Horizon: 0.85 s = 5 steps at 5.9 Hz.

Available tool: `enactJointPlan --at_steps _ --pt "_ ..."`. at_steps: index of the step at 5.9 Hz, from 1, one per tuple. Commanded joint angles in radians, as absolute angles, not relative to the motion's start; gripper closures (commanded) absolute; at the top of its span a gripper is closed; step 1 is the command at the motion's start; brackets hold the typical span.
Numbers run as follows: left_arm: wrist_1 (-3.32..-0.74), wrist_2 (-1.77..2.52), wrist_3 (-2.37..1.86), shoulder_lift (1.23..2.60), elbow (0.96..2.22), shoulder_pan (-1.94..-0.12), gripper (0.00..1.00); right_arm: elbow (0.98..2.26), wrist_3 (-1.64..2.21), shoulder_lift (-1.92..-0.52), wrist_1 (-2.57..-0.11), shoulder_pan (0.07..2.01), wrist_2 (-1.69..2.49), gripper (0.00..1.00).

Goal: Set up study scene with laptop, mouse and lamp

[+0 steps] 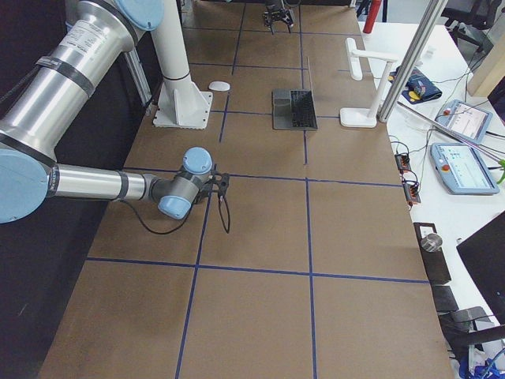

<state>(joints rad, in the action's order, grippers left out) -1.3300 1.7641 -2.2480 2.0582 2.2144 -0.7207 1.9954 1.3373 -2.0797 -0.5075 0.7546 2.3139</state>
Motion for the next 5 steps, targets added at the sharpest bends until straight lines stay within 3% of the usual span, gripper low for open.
enactJointPlan --at_steps 1,3,4,5 --pt "-1.331 1.764 -2.249 2.051 2.214 -0.721 0.00 1.999 1.336 -1.743 -0.788 0.871 2.336 1.00" --pt "-1.331 1.764 -2.252 2.049 2.214 -0.719 0.00 1.949 1.335 -1.346 -1.140 0.896 2.339 1.00" --pt "-1.331 1.764 -2.252 2.049 2.214 -0.719 0.00 1.849 1.319 -1.181 -1.258 0.899 2.320 1.00" --pt "-1.331 1.764 -2.255 2.051 2.215 -0.719 0.00 1.721 1.296 -1.101 -1.259 0.893 2.275 1.00"
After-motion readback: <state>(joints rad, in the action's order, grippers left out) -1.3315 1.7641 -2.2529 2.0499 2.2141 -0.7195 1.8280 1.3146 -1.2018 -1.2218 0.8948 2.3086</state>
